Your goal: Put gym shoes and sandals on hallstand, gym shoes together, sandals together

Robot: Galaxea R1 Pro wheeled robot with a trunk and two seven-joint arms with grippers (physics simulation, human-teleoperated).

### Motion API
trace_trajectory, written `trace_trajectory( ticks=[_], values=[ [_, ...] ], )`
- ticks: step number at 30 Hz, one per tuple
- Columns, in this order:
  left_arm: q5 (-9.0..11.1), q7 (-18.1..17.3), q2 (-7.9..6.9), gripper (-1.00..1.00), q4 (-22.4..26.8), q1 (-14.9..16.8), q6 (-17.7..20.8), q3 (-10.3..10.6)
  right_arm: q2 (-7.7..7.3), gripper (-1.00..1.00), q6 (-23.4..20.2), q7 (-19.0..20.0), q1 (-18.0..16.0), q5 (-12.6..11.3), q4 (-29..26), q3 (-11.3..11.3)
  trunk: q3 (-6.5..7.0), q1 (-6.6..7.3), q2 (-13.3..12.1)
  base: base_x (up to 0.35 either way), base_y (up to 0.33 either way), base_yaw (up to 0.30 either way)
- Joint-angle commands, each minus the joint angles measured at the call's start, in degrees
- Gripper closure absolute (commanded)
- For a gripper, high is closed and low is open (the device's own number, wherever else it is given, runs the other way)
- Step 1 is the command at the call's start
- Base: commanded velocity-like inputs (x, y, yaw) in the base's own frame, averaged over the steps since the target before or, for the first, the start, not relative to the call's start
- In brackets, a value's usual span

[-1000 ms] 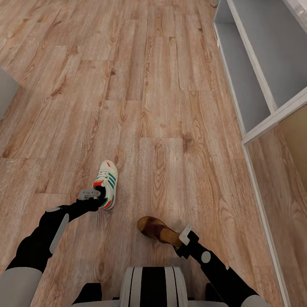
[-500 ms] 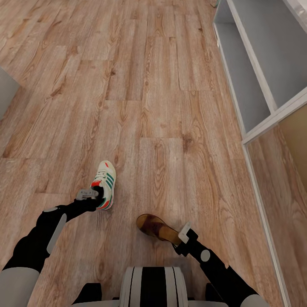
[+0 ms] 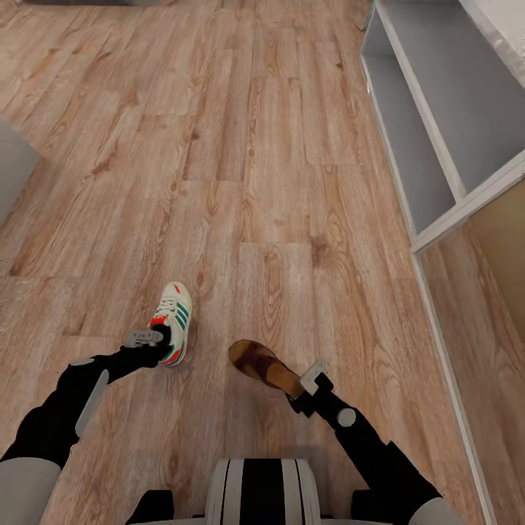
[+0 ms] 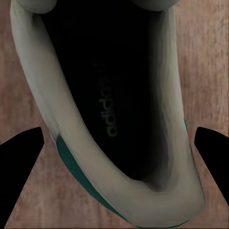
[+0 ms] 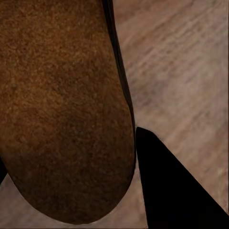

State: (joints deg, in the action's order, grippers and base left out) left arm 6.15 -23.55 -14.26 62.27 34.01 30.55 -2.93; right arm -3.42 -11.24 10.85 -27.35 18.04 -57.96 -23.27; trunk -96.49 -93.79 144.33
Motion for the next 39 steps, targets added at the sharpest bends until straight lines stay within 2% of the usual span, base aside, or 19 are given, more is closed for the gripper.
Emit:
trace_trajectory(
  ticks=[1, 3, 4, 7, 17, 23, 26, 29, 34, 37, 39],
  values=[
    [0.72, -0.01, -0.41, 1.0, 0.04, -0.02, 0.58, -0.06, -0.05, 1.0, -1.11, 0.13, 0.01, -0.55, -1.48, -0.13, 0.19, 0.03, 0.0, 0.0, 0.0, 0.0],
    [0.85, -0.01, -1.51, 1.0, 0.01, -0.06, 0.61, -0.06, -0.06, 1.0, -1.83, 0.14, 0.01, -1.75, -3.92, -0.12, 0.64, 0.08, -0.03, 0.0, 0.0, 0.0],
    [0.89, 0.06, -2.46, 1.0, -0.05, -0.24, 0.57, -0.14, 0.95, 1.0, -2.18, 0.12, 0.02, -5.1, -6.85, -0.13, 0.93, 0.1, -0.04, 0.0, 0.0, 0.0],
    [0.76, 0.11, -2.52, 1.0, -0.05, -0.26, 0.66, -0.63, 1.33, 1.0, -2.32, 0.05, 0.02, -10.62, -8.89, -0.11, 1.84, 0.18, -0.08, 0.0, 0.0, 0.0],
    [0.46, 0.36, -2.53, 1.0, -0.37, -0.3, 0.61, -4.17, 1.6, 1.0, -1.86, 0.05, 0.34, -11.55, -5.02, -0.13, 4.95, 0.44, -0.22, 0.0, 0.0, 0.0],
    [0.37, 1.12, -2.53, 1.0, -0.71, -1.28, 0.31, -4.95, 2.11, 1.0, -1.36, -0.01, 0.59, -11.82, -2.51, -0.11, 6.81, 0.59, -0.3, 0.0, 0.0, 0.0],
    [0.41, 2.2, -2.53, 1.0, -0.79, -2.97, -0.14, -5.09, 2.5, 1.0, -0.34, -0.63, 0.73, -13.16, -1.67, -0.11, 7.75, 0.67, -0.34, 0.0, 0.0, 0.0],
    [0.38, 3.32, -2.53, 1.0, -0.68, -4.89, -0.52, -5.43, 2.71, 1.0, 1.37, -3.77, 1.05, -15.93, -1.01, -0.17, 8.68, 0.75, -0.38, 0.0, 0.0, 0.0],
    [0.36, 3.84, -2.53, 1.0, -0.54, -7.17, -1.46, -6.49, 2.84, 1.0, 3.48, -9.56, 1.87, -18.05, -0.33, -0.4, 10.24, 0.88, -0.44, 0.0, 0.0, 0.0],
    [0.36, 3.97, -2.49, 1.0, -0.73, -9.21, -5.48, -8.31, 2.92, 1.0, 5.46, -13.7, 2.54, -18.64, -0.08, -0.55, 11.17, 0.95, -0.48, 0.0, 0.0, 0.0],
    [0.36, 4.03, -2.41, 1.0, -0.83, -9.96, -7.54, -9.06, 2.94, 1.0, 6.07, -14.95, 2.72, -18.74, -0.06, -0.58, 11.79, 1.01, -0.51, 0.0, 0.0, 0.0]
  ],
)
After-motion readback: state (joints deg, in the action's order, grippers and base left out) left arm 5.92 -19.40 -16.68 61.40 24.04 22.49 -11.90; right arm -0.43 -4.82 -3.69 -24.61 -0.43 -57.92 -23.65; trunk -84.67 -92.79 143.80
